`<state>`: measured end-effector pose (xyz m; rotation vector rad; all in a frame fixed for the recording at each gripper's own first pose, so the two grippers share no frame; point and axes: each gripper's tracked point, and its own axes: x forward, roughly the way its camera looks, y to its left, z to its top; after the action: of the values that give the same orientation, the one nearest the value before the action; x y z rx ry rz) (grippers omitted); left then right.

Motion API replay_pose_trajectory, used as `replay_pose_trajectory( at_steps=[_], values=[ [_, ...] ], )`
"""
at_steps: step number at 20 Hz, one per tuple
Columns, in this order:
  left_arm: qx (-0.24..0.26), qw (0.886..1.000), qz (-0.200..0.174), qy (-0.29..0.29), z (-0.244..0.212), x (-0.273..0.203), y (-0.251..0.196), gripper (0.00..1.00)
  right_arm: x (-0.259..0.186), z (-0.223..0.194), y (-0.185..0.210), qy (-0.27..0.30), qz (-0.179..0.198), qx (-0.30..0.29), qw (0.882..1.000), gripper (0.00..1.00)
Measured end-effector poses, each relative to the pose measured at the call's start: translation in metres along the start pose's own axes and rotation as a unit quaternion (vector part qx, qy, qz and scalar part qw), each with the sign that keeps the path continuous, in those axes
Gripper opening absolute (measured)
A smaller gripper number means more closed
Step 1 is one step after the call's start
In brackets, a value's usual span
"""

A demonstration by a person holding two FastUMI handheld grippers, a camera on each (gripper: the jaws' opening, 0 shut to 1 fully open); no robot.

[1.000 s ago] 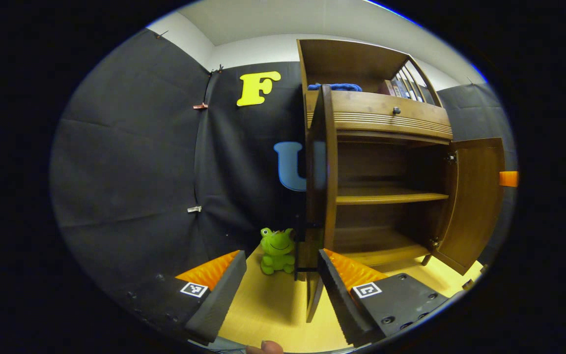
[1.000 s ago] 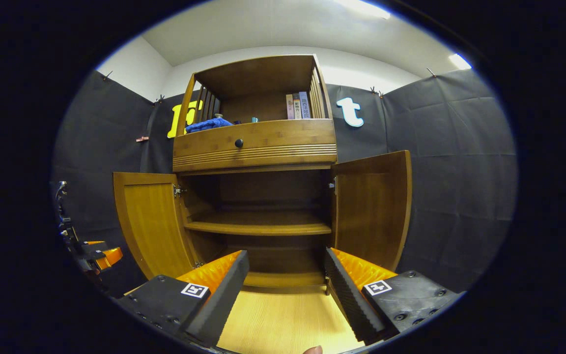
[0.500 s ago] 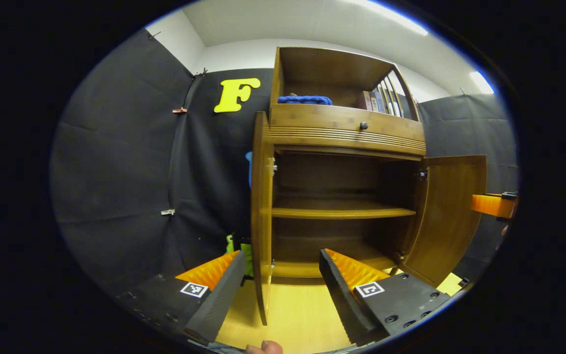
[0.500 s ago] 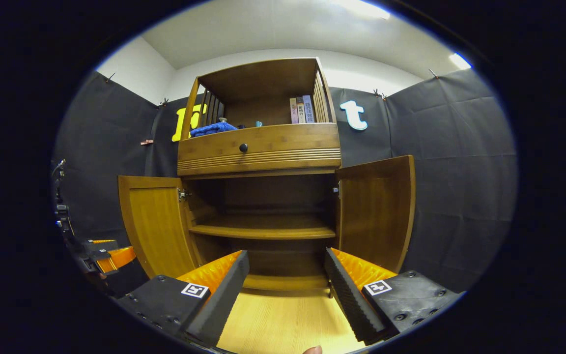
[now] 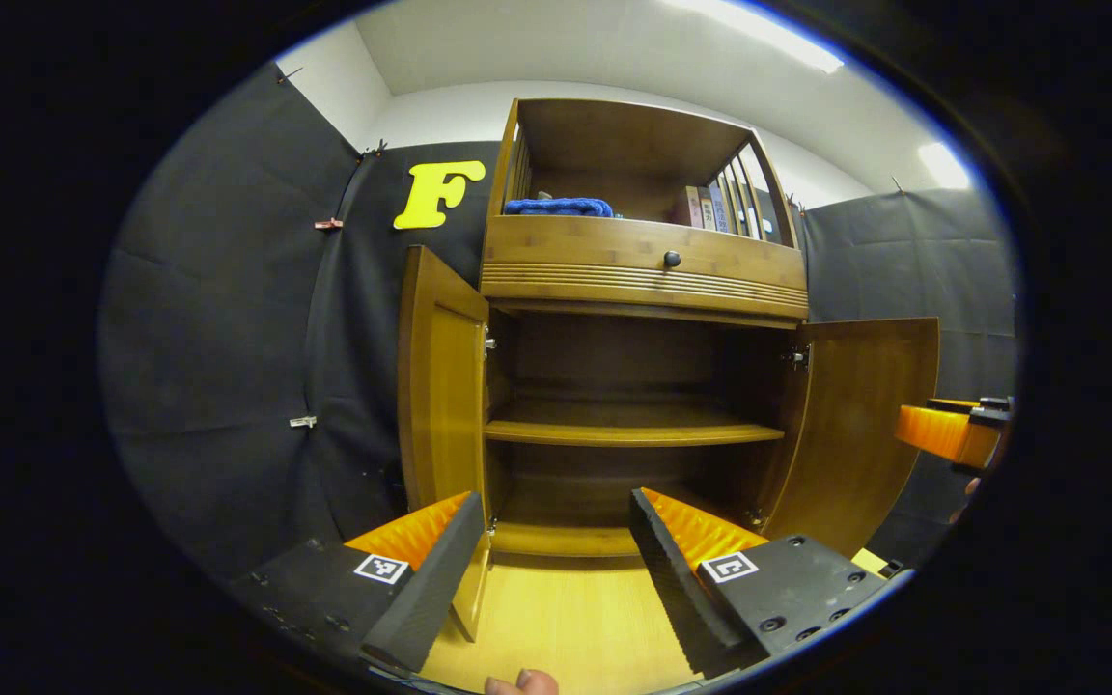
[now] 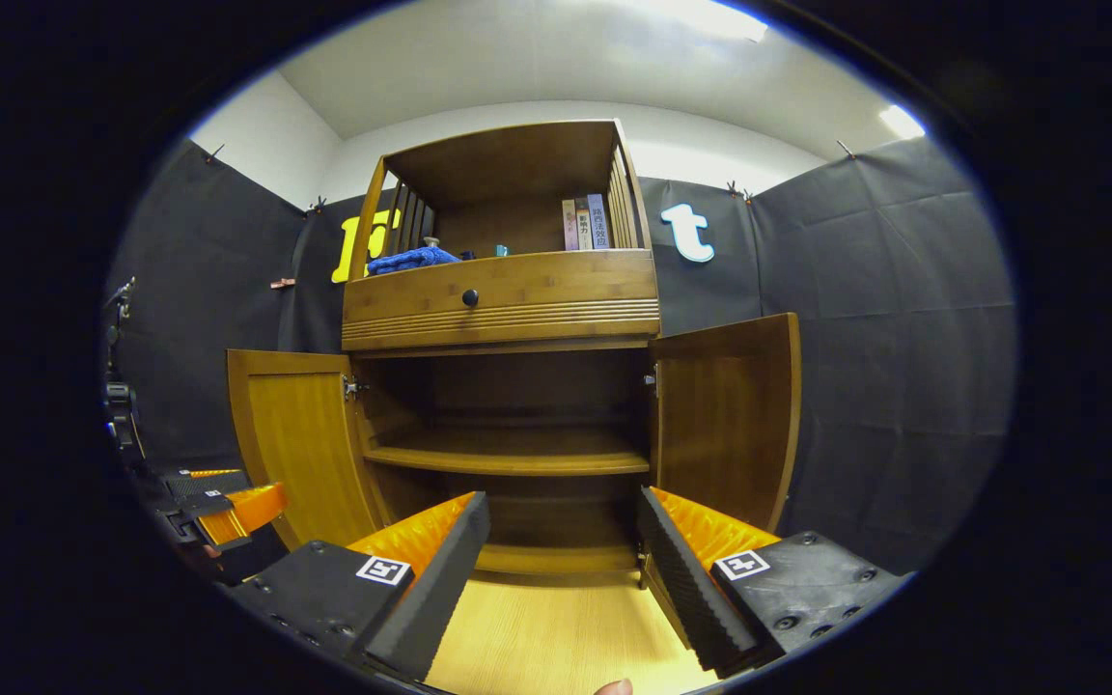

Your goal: Open the right door of the double-door shoe cabinet with the right hand, and open the left door with the left hand.

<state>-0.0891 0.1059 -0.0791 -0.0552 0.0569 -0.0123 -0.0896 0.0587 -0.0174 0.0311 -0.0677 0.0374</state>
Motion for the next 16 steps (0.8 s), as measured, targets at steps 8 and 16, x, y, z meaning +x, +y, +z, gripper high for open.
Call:
replay_pose_trajectory(
  at_steps=[8,16],
  values=[
    [-0.005,1.000,-0.008,-0.007,0.004,-0.001,-0.012,0.93,-0.001,-0.002,-0.004,0.000,-0.008,-0.004,1.000,1.00],
    [0.007,1.000,-0.011,-0.011,0.005,-0.002,-0.016,0.95,-0.002,-0.005,-0.008,0.002,-0.015,-0.003,1.000,0.98]
  ],
)
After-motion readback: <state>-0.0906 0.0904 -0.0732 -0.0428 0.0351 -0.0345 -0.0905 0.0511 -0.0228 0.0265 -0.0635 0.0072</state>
